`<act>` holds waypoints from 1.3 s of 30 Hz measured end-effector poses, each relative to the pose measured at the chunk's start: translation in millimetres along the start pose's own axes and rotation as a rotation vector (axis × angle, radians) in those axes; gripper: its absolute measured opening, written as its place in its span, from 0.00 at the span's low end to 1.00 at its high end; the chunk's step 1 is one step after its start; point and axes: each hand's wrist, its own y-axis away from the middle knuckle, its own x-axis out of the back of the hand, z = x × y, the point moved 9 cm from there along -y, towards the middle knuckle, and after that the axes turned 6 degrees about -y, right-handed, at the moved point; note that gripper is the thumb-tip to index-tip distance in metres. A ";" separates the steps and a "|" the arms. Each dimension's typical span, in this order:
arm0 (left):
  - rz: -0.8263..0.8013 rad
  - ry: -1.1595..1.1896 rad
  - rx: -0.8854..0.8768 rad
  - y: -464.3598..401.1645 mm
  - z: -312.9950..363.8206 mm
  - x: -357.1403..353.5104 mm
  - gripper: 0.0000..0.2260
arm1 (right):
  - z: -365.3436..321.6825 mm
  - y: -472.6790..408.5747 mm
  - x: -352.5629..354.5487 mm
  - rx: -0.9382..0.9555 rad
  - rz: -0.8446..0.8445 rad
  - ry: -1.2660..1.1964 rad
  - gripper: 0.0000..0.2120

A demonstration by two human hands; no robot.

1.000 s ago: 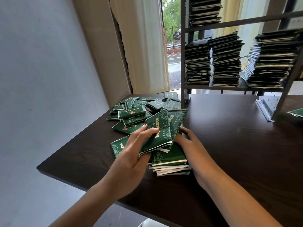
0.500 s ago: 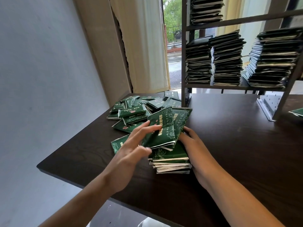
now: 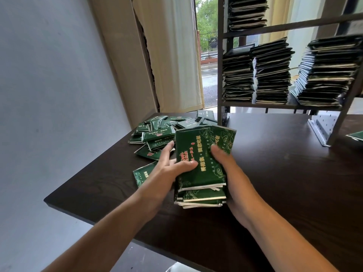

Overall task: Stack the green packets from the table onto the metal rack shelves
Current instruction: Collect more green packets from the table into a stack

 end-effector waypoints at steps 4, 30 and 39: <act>-0.107 0.183 0.058 -5.5 -4.8 -8.1 0.39 | -4.4 0.6 -4.2 0.088 -0.028 0.045 0.20; -0.308 -0.575 -0.149 -20.4 -22.3 -21.5 0.32 | -10.6 1.9 -12.3 0.207 -0.225 0.384 0.64; -0.246 -0.509 -0.170 -15.9 -16.2 -22.0 0.43 | -15.9 -2.3 -4.7 0.210 -0.181 0.381 0.65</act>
